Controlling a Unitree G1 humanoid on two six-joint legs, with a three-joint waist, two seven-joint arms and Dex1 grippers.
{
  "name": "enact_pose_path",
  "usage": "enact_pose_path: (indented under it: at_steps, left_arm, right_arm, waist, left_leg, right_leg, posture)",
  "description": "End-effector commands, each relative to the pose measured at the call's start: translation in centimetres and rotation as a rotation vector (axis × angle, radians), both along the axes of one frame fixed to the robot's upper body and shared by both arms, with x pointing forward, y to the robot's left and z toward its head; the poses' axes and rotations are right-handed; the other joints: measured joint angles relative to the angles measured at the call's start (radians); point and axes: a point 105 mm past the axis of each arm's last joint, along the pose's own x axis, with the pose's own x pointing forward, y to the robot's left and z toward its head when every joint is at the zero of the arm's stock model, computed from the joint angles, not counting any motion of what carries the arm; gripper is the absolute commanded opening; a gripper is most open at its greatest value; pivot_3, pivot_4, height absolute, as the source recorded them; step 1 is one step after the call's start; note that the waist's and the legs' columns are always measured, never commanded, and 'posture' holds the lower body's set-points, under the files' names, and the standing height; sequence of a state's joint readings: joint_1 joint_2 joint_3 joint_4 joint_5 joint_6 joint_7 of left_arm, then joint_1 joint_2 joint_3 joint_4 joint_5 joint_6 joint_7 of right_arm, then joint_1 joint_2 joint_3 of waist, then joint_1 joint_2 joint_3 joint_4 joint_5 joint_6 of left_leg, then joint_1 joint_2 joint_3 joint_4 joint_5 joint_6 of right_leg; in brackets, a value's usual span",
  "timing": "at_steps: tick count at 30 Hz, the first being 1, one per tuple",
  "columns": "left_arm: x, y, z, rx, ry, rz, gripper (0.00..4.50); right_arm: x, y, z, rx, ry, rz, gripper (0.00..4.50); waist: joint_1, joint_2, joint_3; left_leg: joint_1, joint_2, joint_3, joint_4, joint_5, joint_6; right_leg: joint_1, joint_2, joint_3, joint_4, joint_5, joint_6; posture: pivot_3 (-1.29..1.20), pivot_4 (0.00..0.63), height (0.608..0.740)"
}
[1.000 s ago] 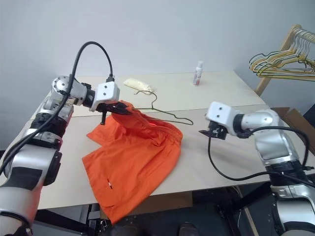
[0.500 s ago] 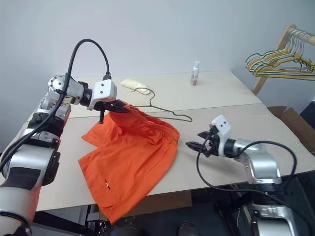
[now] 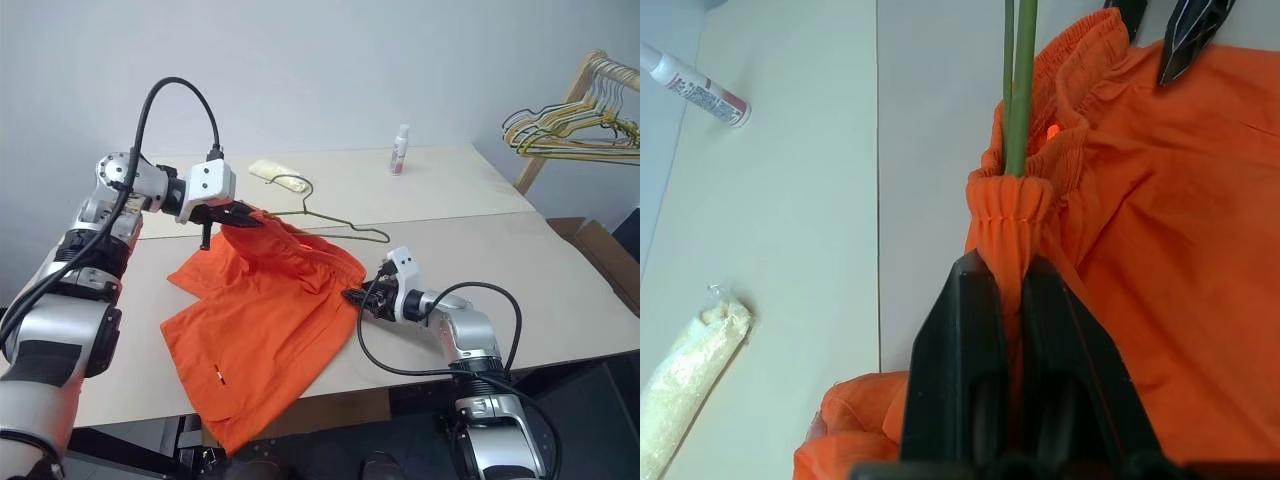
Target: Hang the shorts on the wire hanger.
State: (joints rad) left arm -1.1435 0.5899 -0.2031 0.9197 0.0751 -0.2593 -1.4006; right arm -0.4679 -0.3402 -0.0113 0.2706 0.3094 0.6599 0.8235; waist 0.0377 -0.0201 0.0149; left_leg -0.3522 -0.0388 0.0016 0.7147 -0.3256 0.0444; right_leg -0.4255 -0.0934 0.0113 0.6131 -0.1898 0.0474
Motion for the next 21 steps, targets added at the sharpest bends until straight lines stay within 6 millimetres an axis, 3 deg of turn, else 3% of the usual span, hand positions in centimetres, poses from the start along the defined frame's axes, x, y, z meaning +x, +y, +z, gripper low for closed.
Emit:
enact_pose_path:
  at_steps: [1,6,16,21]
  left_arm:
    - [0.1,0.1,2.0,-0.044,-0.072,0.005,0.00]
    - [0.0,0.3,2.1,-0.054,-0.081,-0.002,0.00]
    - [-2.8,2.9,2.3,-0.024,0.003,-0.127,0.00]
    - [-3.2,4.0,2.0,-0.004,0.016,-0.114,0.00]
  right_arm:
    - [0.5,-0.1,1.5,0.014,-0.047,0.001,1.75]
    - [0.6,-0.2,1.1,0.000,-0.038,-0.017,0.05]
    - [-0.4,-4.6,3.1,-0.090,-0.092,0.036,0.05]
    - [-1.5,-6.3,4.4,-0.147,-0.127,0.121,0.05]
  waist:
    - [0.000,0.000,0.000]
    - [0.000,0.000,0.000]
    - [0.000,0.000,0.000]
    - [0.001,0.000,0.000]
  left_leg:
    - [0.000,0.000,0.000,0.000,0.000,0.000]
    - [0.000,0.000,0.000,0.000,0.000,0.000]
    - [0.000,0.000,0.000,0.000,-0.001,0.001]
    - [0.000,0.001,0.000,0.000,-0.004,0.007]
  right_leg:
    - [0.000,0.000,0.000,0.000,0.000,0.000]
    - [0.000,0.000,0.000,0.000,0.000,0.000]
    - [0.000,0.000,0.000,0.000,0.000,0.000]
    - [0.000,0.000,0.000,0.000,0.000,0.000]
  posture:
    - [0.13,0.000,0.740]
    - [0.13,0.000,0.740]
    - [0.12,0.000,0.740]
    - [0.12,0.000,0.740]
